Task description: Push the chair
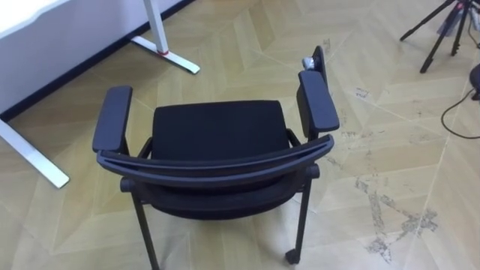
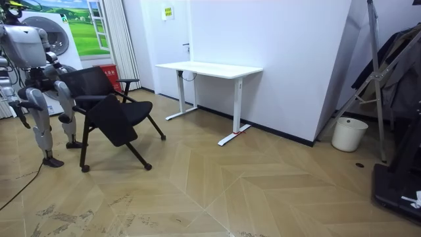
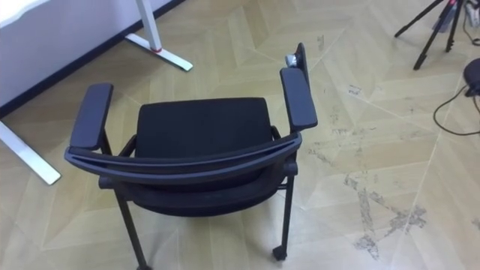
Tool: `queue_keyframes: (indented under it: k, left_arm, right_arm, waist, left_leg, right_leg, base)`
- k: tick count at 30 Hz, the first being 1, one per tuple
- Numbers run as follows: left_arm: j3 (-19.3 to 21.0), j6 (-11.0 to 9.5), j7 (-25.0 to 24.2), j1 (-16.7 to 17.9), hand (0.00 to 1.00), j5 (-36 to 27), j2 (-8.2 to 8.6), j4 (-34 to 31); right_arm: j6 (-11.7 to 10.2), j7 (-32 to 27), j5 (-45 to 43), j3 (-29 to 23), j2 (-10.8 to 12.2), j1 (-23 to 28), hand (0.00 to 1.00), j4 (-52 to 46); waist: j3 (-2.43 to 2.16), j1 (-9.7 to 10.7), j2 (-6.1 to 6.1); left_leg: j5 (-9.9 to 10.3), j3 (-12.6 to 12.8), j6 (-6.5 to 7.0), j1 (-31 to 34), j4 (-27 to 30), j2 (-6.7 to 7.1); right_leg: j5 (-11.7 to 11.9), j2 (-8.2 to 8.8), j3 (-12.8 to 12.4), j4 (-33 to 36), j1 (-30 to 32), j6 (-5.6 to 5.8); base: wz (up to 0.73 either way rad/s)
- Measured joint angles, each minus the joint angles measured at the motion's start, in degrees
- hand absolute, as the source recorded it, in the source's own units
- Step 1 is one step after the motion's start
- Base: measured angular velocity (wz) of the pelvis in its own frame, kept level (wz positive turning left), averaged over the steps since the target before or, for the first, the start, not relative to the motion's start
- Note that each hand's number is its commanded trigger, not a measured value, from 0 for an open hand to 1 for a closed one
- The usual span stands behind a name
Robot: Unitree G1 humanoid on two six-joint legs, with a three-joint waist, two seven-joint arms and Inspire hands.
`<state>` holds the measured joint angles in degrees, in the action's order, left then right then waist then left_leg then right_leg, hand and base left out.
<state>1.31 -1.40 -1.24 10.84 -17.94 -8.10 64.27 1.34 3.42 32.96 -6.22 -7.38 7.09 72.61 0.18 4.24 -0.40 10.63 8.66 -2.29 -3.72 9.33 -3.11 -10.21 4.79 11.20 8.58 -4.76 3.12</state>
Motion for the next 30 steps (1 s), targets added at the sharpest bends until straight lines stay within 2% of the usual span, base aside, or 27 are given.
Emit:
queue_keyframes:
  k: [5, 9, 13, 16, 21, 24, 26, 30]
  left_arm:
    - [3.6, 0.0, 3.6, 0.9, 0.0, 0.8, -0.04, -0.1]
    - [6.3, 0.1, 6.1, 0.8, 0.0, 0.9, -0.36, -0.2]
    - [10.3, 0.4, 9.0, -0.2, 0.0, 2.5, -0.88, -4.3]
    - [11.7, 0.3, 11.2, -2.0, 0.0, 5.5, -2.24, -6.3]
    - [12.3, 0.4, 15.2, -4.3, 0.0, 9.8, -4.36, -10.2]
    - [14.6, 1.1, 16.9, -5.1, 0.0, 11.7, -5.42, -14.2]
    - [14.6, 1.1, 17.8, -5.2, 0.0, 15.6, -7.13, -17.4]
    - [14.5, 1.2, 19.8, -7.3, 0.0, 21.3, -9.09, -18.9]
  right_arm:
    - [0.0, -0.3, -1.8, -1.9, 0.0, -0.2, 0.0, 0.6]
    - [0.0, 0.1, -1.7, -2.1, -0.1, -0.4, 0.0, 1.2]
    - [0.0, 0.4, -4.9, -4.5, -0.2, -0.4, 0.0, 1.0]
    - [0.0, 0.4, -8.3, -5.9, -0.8, -0.6, 0.0, 0.7]
    - [0.0, 0.2, -8.3, -6.5, -2.4, -0.4, 0.0, 0.8]
    - [0.1, 0.4, -8.7, -7.6, -2.7, -0.5, 0.0, 0.7]
    - [0.2, 0.4, -8.7, -7.6, -2.7, -0.5, 0.0, 0.7]
    - [1.2, 0.4, -8.8, -7.6, -3.2, -0.3, 0.0, 0.9]
  waist:
    - [0.07, 0.0, 0.6]
    - [-0.01, -0.1, 0.65]
    - [0.21, 0.0, 1.22]
    - [0.17, 0.1, 1.54]
    - [0.08, -0.2, 2.53]
    - [-0.1, -0.2, 2.96]
    - [-0.16, -0.3, 3.66]
    - [-0.1, -0.1, 4.68]
  left_leg:
    - [0.0, -0.4, -0.02, 0.0, 0.0, 0.01]
    - [0.0, -0.9, -0.02, -0.1, 0.1, 0.01]
    - [0.0, -1.0, -0.02, -0.2, 0.4, 0.01]
    - [0.1, -1.0, -0.03, -0.5, 0.2, 0.01]
    - [0.1, -1.1, -0.03, -0.8, 0.1, 0.02]
    - [0.1, -1.0, -0.03, -0.9, 0.1, 0.0]
    - [0.1, -1.1, -0.04, -0.7, 0.0, 0.01]
    - [0.1, -1.3, -0.04, -0.8, 0.0, 0.04]
  right_leg:
    - [-0.2, -0.03, 0.2, 0.1, -0.4, -0.03]
    - [-0.2, -0.03, 0.5, 0.2, -0.5, -0.05]
    - [-0.2, -0.03, 0.6, 0.3, -1.1, -0.06]
    - [-0.3, -0.03, 0.6, 0.4, -1.0, -0.14]
    - [-0.3, -0.09, 0.3, 0.6, -1.5, -0.16]
    - [-0.3, -0.11, 0.3, 0.6, -1.5, -0.18]
    - [-0.3, -0.11, 0.4, 0.6, -1.5, -0.18]
    - [-0.3, -0.1, 0.4, 0.7, -1.8, -0.17]
  base:
    - [0.05]
    - [0.05]
    - [0.0]
    - [0.0]
    - [0.0]
    - [0.0]
    - [0.0]
    - [0.03]
